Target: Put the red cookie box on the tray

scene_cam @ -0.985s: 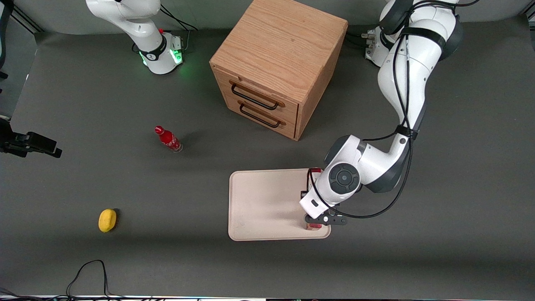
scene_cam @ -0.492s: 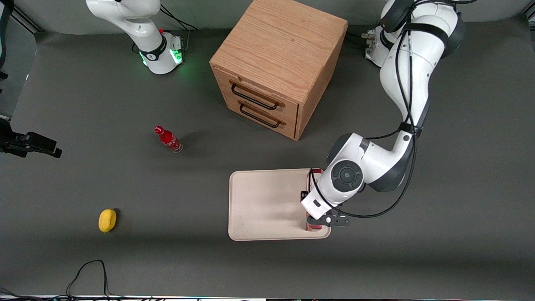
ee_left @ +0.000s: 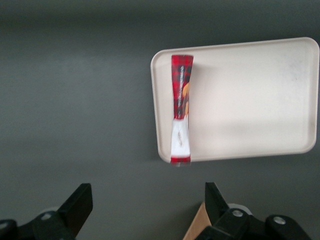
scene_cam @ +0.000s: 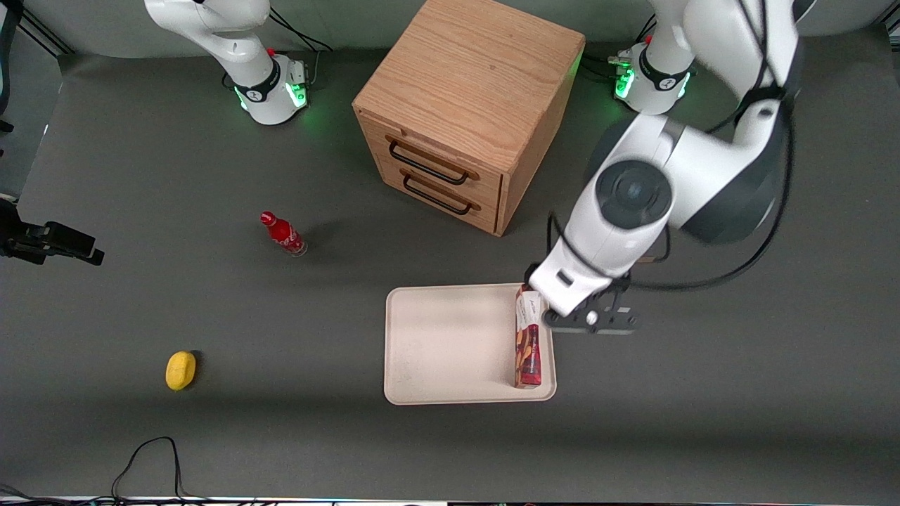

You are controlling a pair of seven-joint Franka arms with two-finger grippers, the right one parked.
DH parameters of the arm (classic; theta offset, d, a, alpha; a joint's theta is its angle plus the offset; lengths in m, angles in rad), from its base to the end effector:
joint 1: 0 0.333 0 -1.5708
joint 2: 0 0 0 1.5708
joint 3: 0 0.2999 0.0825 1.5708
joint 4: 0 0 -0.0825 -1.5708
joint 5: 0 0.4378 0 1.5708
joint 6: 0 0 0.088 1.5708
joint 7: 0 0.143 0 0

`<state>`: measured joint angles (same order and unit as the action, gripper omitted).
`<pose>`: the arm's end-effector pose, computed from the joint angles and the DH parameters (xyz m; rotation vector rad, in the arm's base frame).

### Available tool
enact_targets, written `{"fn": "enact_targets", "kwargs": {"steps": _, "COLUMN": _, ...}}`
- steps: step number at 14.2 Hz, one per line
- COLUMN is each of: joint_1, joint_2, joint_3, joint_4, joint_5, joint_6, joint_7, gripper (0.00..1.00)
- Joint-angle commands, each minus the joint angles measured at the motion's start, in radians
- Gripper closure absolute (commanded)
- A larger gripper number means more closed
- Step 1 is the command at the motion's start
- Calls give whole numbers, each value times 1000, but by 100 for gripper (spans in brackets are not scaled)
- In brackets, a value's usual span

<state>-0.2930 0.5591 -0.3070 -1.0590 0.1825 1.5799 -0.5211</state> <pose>0.6628 -0.3542 0.4713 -3.1141 0.0607 0.0049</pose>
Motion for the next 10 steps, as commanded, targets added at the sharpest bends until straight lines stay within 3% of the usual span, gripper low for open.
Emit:
{"fn": "enact_targets", "kwargs": {"steps": 1, "joint_1": 18, "joint_2": -106, "joint_3": 14, "joint_4": -44, "joint_5": -31, "joint_6": -105, "joint_7": 4, "gripper": 0}}
{"fn": "enact_targets", "kwargs": {"steps": 4, "joint_1": 75, "joint_2": -175, "joint_3": 14, "joint_4": -47, "joint_5": -31, "joint_6": -199, "joint_7": 38, "gripper": 0}}
{"fn": "enact_targets", "kwargs": {"steps": 10, "joint_1": 282, "joint_2": -295, "joint_3": 14, "joint_4": -128, "joint_5": -34, "joint_6": -256, "joint_7": 312, "gripper": 0}}
